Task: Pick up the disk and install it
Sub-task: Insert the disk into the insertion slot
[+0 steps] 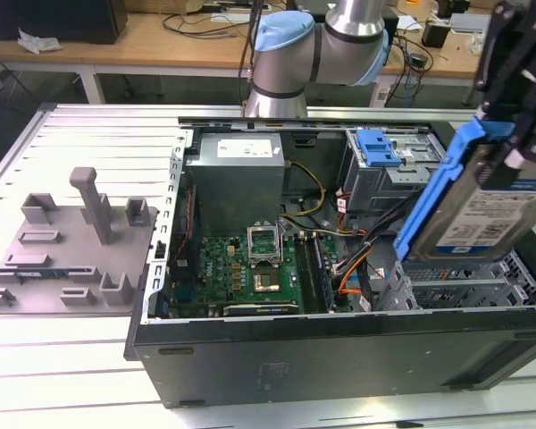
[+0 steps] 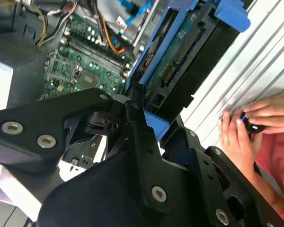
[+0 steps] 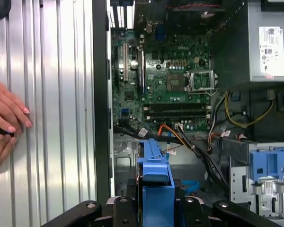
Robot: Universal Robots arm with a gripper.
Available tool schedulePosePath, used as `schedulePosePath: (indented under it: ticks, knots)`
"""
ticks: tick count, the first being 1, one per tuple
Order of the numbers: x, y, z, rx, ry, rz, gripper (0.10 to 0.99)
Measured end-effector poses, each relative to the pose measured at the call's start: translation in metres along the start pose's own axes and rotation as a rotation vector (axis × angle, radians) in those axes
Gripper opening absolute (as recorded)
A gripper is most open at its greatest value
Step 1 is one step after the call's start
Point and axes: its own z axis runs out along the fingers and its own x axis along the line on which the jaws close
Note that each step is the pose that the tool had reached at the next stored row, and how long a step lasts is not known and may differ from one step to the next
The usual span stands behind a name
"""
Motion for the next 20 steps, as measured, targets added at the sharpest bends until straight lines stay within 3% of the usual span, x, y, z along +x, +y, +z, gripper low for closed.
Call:
schedulePosePath:
  ticks: [3, 8, 14, 20]
  knots:
    - [-0.001, -0.0118, 0.003, 0.0, 0.0001, -0.002, 0.369]
    - [-0.0029, -0.0122, 0.0061, 0.0, 0.0039, -0.002, 0.369]
    - [-0.0074, -0.0122, 0.0082, 0.007, 0.0036, -0.003, 0.369]
    - [-0.0076, -0.0118, 0.0125, 0.007, 0.0036, -0.005, 0.369]
